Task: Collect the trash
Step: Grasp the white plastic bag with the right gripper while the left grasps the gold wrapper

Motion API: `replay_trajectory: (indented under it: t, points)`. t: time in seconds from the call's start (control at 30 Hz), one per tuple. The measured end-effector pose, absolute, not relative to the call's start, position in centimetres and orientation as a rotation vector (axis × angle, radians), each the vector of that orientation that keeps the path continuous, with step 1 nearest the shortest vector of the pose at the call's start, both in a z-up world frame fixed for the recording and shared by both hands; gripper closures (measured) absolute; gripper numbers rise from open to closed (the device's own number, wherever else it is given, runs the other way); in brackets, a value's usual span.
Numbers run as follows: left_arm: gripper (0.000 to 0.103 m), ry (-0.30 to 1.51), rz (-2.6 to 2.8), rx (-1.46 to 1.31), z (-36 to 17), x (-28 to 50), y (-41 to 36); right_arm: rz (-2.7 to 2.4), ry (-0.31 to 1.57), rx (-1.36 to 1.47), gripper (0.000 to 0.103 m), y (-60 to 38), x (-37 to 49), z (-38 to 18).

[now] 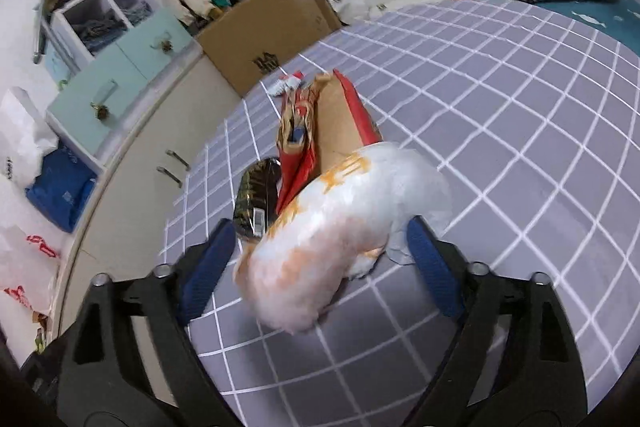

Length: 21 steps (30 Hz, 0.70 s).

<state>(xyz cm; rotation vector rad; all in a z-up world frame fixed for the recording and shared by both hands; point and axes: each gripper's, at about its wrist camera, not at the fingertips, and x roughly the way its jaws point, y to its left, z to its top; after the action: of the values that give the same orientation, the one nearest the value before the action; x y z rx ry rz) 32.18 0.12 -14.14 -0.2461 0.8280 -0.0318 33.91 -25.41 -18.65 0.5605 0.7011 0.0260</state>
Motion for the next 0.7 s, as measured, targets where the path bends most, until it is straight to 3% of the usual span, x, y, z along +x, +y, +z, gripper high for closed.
replay_trajectory:
  t: [0.13,0.7]
  points:
    - [0.029,0.849,-0.060,-0.247,-15.1,34.0,-1.4,0.083,0.688,0.550,0.067,-27.2,33.3,-18.6]
    - [0.029,0.901,-0.157,-0.099,-18.5,42.3,-9.6,0.088,0.564,0.509,0.069,-32.3,32.7,-16.2]
